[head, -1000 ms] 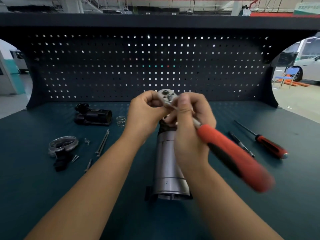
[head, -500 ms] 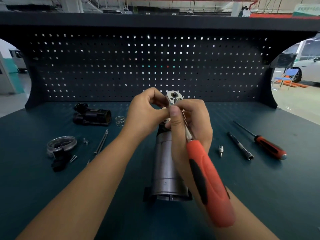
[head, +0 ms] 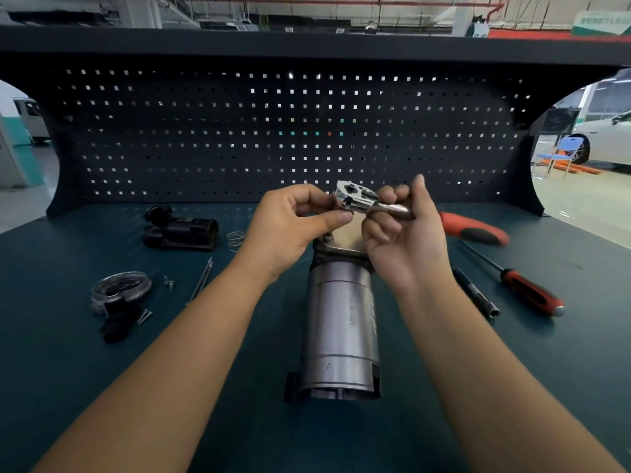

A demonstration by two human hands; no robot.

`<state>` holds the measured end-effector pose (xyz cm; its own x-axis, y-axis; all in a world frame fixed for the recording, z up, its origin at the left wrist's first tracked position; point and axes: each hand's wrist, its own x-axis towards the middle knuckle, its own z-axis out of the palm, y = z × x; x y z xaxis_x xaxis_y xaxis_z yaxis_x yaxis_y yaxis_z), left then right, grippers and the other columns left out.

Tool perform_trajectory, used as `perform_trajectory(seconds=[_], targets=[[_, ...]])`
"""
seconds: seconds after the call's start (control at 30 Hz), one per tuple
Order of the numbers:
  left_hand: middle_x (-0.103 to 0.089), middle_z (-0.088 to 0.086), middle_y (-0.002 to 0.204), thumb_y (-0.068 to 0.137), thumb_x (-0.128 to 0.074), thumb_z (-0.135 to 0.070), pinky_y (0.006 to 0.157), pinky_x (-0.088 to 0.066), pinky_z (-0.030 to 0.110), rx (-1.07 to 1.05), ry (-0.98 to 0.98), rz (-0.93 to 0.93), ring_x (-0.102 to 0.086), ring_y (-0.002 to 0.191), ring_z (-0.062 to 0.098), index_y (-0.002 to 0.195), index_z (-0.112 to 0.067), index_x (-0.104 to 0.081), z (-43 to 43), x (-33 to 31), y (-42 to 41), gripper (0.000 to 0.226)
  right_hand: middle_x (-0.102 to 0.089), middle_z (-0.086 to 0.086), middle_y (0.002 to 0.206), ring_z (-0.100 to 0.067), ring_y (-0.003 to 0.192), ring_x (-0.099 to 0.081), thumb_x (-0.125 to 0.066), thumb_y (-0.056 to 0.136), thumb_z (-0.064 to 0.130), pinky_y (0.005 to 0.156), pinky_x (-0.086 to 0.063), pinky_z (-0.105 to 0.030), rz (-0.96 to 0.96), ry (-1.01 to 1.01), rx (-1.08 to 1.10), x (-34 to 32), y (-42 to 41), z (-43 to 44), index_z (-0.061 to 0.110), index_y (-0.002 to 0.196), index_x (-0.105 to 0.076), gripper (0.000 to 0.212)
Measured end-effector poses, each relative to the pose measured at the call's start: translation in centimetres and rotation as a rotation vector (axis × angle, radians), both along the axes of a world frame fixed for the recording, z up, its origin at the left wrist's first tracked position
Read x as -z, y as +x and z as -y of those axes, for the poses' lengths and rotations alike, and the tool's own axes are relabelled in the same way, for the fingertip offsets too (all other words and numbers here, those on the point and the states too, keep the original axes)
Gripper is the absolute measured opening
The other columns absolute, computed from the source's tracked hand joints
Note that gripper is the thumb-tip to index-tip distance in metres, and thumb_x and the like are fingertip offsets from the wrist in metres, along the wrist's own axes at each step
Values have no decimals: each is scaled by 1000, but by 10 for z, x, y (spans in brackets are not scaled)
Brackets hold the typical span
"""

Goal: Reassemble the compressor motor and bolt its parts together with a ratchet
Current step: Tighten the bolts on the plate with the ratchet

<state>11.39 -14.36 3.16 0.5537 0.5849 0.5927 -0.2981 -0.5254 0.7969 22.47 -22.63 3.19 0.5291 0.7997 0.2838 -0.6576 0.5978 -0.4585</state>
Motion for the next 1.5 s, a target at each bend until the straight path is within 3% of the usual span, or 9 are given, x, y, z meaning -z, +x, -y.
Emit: perform_trajectory(seconds=[0.17, 0.3, 0.4, 0.57, 0.8, 0.97, 1.23, 1.3, 1.5], targets=[[-67, -4, 76, 76, -72, 2, 62, -52, 20, -57, 75, -9, -62, 76, 6, 76, -18, -63, 6, 3, -1, 22, -59, 6, 65, -8, 48, -47, -42, 99, 34, 49, -39, -18, 446, 81, 450, 19, -33, 10, 13, 72, -53, 36], [-56, -7, 59, 68, -68, -3, 54, -43, 23, -185, -20, 41, -51, 59, 7, 63, -16, -56, 14, 1, 3, 18, -58, 2, 77, -13, 74, -57, -53, 90, 25, 69, -44, -22, 923, 59, 915, 30, -58, 6, 17, 70, -56, 21], [-52, -15, 47, 57, -57, -16, 46, -40, 13, -209, -93, 63, -46, 46, -4, 61, -15, -51, 19, 2, 5, 7, -59, -3, 90, -4, 88, -55, -54, 90, 20, 78, -40, -11, 1003, 51, 1066, 39, -59, 4, 8, 67, -56, 26], [-56, -15, 46, 71, -74, 2, 48, -40, 11, -190, -49, 52, -48, 46, -5, 57, -18, -55, 10, 3, 5, 31, -62, -3, 71, -17, 63, -57, -51, 91, 29, 60, -45, -27, 843, 30, 869, 29, -46, 5, 16, 68, -59, 28], [-72, -3, 72, 68, -79, -5, 67, -52, 19, -64, -20, -52, -64, 70, 10, 80, -4, -69, 1, -4, 2, 16, -56, 2, 48, -3, 27, -28, -40, 100, 27, 30, -19, -12, -72, -184, -7, -15, 4, -5, 13, 64, -42, 38], [-72, -5, 79, 77, -74, -8, 65, -51, 17, -75, 57, -51, -63, 75, 7, 84, -17, -71, 2, -1, -2, 12, -63, 1, 63, -8, 41, -46, -40, 101, 23, 42, -39, -18, 95, 16, 233, 10, -20, 4, 12, 67, -48, 37], [-65, -15, 61, 74, -70, 2, 58, -48, 14, -197, 49, 12, -58, 62, -3, 71, -19, -66, 9, 5, 2, 22, -55, 4, 97, -21, 86, -59, -56, 87, 22, 69, -52, -45, 959, -28, 1056, 36, -53, 7, 11, 76, -56, 15], [-66, -13, 62, 75, -74, -3, 60, -49, 16, -176, 53, 5, -58, 62, 0, 71, -21, -68, 7, 3, 1, 19, -59, 1, 86, -21, 71, -61, -56, 88, 20, 60, -50, -37, 890, -24, 1001, 30, -48, 8, 17, 73, -54, 16], [-72, -10, 71, 82, -69, -7, 75, -52, 26, -125, 29, 22, -65, 75, 11, 80, -25, -70, 3, 5, 1, 18, -63, -1, 63, -7, 37, -42, -49, 97, 17, 38, -34, -17, 220, -44, 231, -5, -10, 5, 12, 78, -48, 20]])
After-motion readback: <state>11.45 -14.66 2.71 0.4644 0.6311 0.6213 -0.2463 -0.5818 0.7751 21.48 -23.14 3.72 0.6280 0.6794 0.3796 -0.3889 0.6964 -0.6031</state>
